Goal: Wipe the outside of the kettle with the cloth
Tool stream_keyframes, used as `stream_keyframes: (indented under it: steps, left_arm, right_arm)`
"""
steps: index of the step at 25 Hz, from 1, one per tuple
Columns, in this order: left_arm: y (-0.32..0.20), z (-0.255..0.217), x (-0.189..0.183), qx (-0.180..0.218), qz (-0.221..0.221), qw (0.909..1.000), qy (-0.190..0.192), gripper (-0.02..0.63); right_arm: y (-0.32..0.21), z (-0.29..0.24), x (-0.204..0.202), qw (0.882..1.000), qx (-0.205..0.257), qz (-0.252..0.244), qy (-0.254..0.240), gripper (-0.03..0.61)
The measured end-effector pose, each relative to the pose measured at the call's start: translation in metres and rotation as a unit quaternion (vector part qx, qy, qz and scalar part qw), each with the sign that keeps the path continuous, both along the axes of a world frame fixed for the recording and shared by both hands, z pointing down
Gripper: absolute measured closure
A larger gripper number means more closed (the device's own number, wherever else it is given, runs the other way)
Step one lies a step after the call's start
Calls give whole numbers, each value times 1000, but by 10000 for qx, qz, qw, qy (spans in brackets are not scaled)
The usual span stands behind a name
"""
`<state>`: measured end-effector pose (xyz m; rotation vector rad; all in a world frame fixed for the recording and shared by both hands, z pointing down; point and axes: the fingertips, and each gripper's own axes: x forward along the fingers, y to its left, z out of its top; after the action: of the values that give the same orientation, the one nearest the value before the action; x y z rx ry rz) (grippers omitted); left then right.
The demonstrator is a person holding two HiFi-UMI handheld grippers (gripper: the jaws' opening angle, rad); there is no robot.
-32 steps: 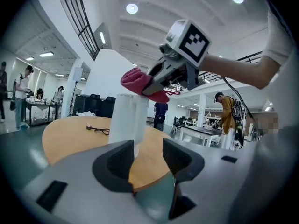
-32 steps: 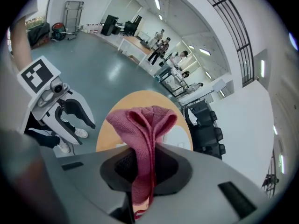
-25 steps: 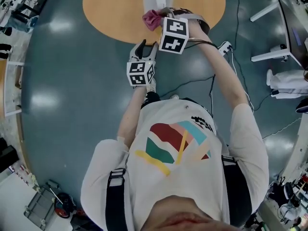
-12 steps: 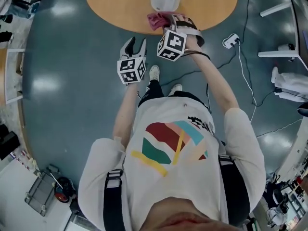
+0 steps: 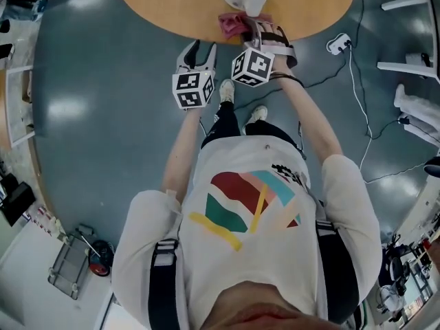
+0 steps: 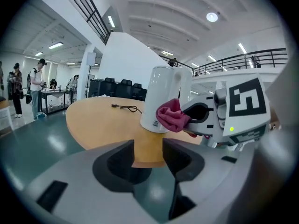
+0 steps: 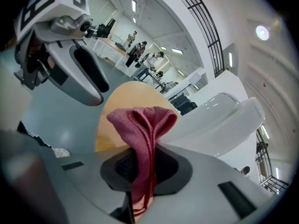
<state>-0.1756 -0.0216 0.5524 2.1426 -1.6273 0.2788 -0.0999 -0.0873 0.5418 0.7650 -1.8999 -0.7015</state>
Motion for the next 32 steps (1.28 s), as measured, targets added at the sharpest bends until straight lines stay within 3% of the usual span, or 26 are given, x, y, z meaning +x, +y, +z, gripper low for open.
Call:
stream_keyframes:
  steps: [4,11,14,17,19,21,26,28,32]
  left_arm:
    - [-13,7,-14,-141,84,9999,11,394]
    - [-31,13,-23,-121,423,9990,52,394]
    - [-36,-5,-9,92,844,9964,18,394]
    - [-39,-39,5,597,985,9933,126,394]
    - [-45,-65,13,989,928,9905,206,394]
    - [-48,-89,24,1325,909,9867,258,394]
    - [-57,-116,69,1639,1036,9810,101,394]
    - [-59,-122,87,1703,1112,9790,-148,396]
    - [-63,-138,110,1944,1100,9741,-353,424]
  right_arm:
    - [-9,8,-8,9999,137,59,-31,532]
    - [-13,25,-11,9990,-370,112,-207,531]
    - [-2,7,-7,9963,-687,72,-516,532]
    - [14,-22,3,9884,-1027,-23,-1116,531]
    - [18,-41,14,9778,-1292,-11,-1650,531]
    - [19,-58,30,9598,-1615,14,-2298,531]
    - [0,-84,76,8977,-2421,-125,-3679,532]
    - [-14,-93,92,8822,-2558,-175,-3949,531]
    - [-37,-111,105,8630,-2840,-532,-4144,531]
